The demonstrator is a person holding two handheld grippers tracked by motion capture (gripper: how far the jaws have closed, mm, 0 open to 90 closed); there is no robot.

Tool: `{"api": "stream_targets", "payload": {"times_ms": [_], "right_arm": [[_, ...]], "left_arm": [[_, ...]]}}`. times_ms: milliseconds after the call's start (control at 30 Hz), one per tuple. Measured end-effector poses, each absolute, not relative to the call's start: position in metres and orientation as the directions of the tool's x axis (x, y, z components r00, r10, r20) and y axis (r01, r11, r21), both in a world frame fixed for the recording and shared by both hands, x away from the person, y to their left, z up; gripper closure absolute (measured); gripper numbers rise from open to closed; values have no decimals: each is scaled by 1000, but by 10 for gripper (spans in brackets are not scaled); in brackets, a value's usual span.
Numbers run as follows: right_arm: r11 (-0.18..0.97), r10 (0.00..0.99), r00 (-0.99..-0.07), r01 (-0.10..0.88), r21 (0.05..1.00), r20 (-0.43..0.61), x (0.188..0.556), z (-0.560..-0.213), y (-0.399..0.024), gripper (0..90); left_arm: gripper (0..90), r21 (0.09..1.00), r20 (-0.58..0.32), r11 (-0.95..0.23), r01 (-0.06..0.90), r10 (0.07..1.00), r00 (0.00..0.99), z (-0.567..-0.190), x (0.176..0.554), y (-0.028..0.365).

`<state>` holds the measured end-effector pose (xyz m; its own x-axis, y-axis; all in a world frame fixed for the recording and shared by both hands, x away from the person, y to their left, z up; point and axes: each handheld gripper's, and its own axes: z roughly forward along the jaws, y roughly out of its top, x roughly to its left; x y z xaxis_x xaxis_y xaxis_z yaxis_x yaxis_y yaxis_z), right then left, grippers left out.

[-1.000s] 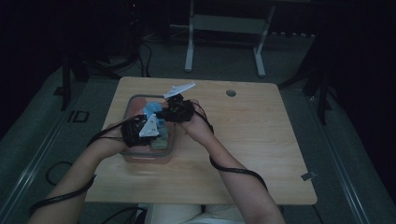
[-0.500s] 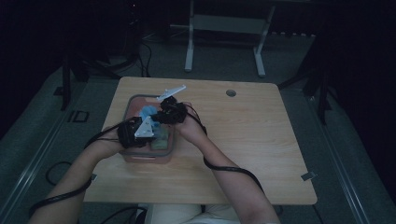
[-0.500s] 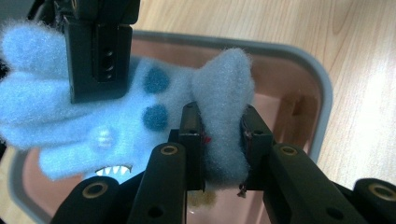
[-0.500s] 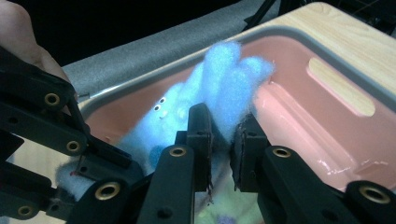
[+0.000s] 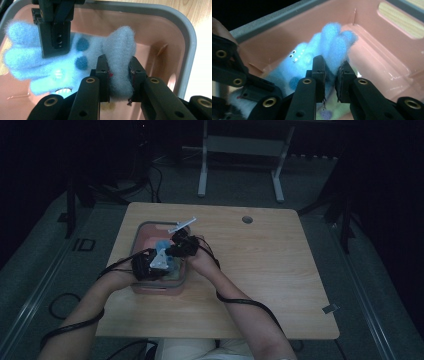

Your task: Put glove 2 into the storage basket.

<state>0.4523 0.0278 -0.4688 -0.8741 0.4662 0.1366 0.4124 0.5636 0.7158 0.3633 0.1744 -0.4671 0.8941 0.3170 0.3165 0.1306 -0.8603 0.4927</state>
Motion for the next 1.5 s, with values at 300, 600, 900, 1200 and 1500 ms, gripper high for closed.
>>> {"api": "stream_targets", "payload": {"times_ms": [300,600,900,1200,1500], "right_arm": [[556,512,-848,448,700,137,461,-478,21,792],[564,534,-838,456,689,117,461,-487,21,760],[540,544,-833,442,716,104,460,-479,15,619],[508,535,-837,426,749,112,457,-469,5,362],[454,500,-856,389,802,132,452,-453,-16,149]], "left_arm": [[749,487,284,-860,151,319,904,-476,378,167],[744,469,261,-868,161,310,914,-486,384,162],[733,471,250,-866,167,313,916,-488,386,163],[529,492,242,-848,198,351,904,-485,385,164],[130,582,249,-770,260,473,845,-466,382,179]]}}
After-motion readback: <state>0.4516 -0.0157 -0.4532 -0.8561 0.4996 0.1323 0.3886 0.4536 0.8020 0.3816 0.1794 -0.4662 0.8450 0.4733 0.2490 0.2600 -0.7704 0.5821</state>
